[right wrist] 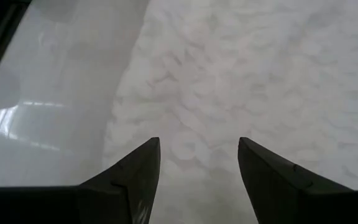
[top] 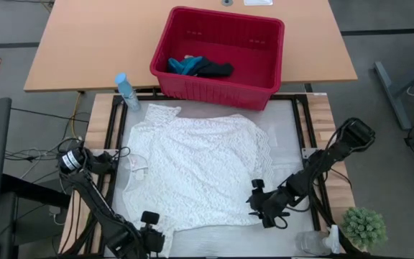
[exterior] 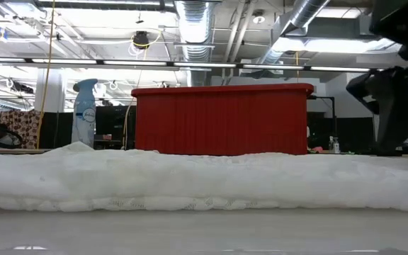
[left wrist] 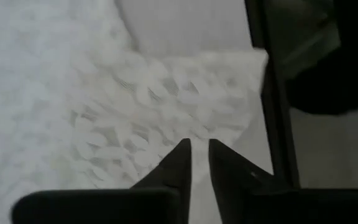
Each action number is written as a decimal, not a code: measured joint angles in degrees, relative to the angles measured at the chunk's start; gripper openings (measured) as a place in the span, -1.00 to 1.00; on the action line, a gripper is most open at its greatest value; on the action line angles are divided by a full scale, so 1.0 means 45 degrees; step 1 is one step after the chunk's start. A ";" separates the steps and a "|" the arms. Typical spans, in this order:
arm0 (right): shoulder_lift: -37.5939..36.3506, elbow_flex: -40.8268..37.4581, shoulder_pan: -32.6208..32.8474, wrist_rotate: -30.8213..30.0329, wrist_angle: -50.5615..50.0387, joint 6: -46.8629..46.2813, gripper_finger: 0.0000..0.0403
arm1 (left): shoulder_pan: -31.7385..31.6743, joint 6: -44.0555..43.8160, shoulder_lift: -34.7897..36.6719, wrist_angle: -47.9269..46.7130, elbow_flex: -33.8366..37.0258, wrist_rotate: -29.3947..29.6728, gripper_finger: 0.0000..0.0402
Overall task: Fold Laundry from Bin
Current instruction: Fold the white shirt
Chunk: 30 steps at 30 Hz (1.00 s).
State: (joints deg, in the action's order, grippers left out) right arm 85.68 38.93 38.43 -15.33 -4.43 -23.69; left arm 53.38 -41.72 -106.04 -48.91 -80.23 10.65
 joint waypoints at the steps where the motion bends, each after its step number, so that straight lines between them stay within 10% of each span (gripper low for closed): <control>1: 0.0002 0.0060 0.0087 0.0001 -0.0003 0.0136 0.19 | -0.0029 0.0002 0.0000 0.0070 0.0000 0.0253 -0.69; 13: -0.0120 0.2459 -0.1613 -0.4537 -0.5388 -0.2490 0.14 | -0.1430 -0.3370 0.0096 -0.4361 0.0005 0.7495 -0.30; 19: -0.0120 0.3400 -0.4467 -0.7256 -0.8810 -0.4791 0.04 | -0.3086 -0.3016 0.0248 -0.5185 0.0283 0.8219 -0.31; 30: -0.0120 0.3117 -0.9920 -0.6257 -0.8049 -0.2128 0.02 | -0.4859 -0.0865 0.2874 -0.1277 0.3733 0.8022 -0.31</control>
State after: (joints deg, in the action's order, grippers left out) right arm 85.14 52.96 -6.21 -43.49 -40.65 -33.27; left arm 31.51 -45.61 -93.10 -54.65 -63.43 46.75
